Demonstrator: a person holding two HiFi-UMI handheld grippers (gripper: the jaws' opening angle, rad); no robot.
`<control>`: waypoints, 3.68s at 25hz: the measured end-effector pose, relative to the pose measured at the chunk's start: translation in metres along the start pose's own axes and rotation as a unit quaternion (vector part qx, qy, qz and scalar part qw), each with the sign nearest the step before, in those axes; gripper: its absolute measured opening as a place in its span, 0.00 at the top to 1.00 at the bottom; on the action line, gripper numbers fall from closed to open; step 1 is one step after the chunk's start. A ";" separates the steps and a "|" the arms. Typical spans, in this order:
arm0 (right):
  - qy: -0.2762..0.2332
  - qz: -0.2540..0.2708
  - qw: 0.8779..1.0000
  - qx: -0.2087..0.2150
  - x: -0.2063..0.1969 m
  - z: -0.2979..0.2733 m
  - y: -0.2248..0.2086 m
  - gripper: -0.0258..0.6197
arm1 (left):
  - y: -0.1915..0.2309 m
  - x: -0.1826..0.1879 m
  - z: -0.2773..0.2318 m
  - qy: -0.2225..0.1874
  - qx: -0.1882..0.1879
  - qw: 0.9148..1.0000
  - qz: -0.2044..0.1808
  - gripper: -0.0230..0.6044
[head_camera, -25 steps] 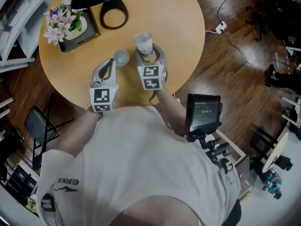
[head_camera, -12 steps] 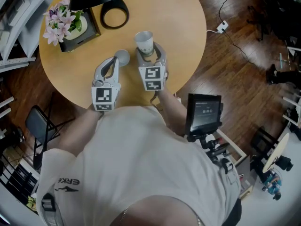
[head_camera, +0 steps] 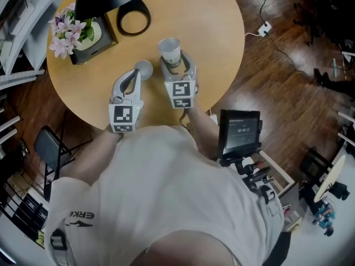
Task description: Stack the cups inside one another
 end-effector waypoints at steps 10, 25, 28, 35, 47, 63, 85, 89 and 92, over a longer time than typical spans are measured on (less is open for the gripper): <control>-0.020 -0.035 0.999 0.020 -0.004 -0.003 -0.006 0.48 | 0.000 0.002 -0.004 0.003 -0.006 1.000 -0.008 0.96; -0.009 -0.044 0.998 0.047 -0.008 -0.002 -0.009 0.42 | 0.000 -0.001 -0.010 0.011 -0.006 1.000 -0.009 0.96; -0.002 -0.039 0.998 0.047 -0.008 -0.002 -0.009 0.42 | -0.002 0.000 -0.009 0.008 -0.008 1.000 -0.009 0.96; 0.022 -0.022 0.998 0.053 -0.011 -0.002 0.001 0.31 | 0.002 -0.003 -0.002 0.004 -0.009 1.000 -0.007 0.96; -0.042 -0.036 0.998 -0.003 0.030 0.044 0.000 0.43 | 0.002 0.007 0.015 -0.038 -0.013 0.999 -0.001 0.96; -0.130 -0.013 0.990 -0.055 0.092 0.123 0.066 0.94 | 0.023 0.024 0.069 -0.124 -0.025 0.992 0.012 0.96; -0.098 0.003 0.993 -0.072 0.084 0.123 0.165 0.94 | 0.094 0.003 0.114 -0.142 -0.032 0.989 0.020 0.96; -0.069 -0.004 0.996 -0.064 0.067 0.118 0.168 0.94 | 0.093 -0.008 0.113 -0.125 -0.027 0.992 0.025 0.96; -0.056 -0.012 0.997 -0.059 0.060 0.110 0.160 0.94 | 0.090 -0.012 0.104 -0.112 -0.021 0.993 0.028 0.96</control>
Point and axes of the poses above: the fingertips, and each gripper's own axes: z backward along the fingers, y to its left, x out of its top, the point moved 10 cm from there along z, backward along the fingers, and after that the axes turned 2 degrees about x, right-handed, at the moved point
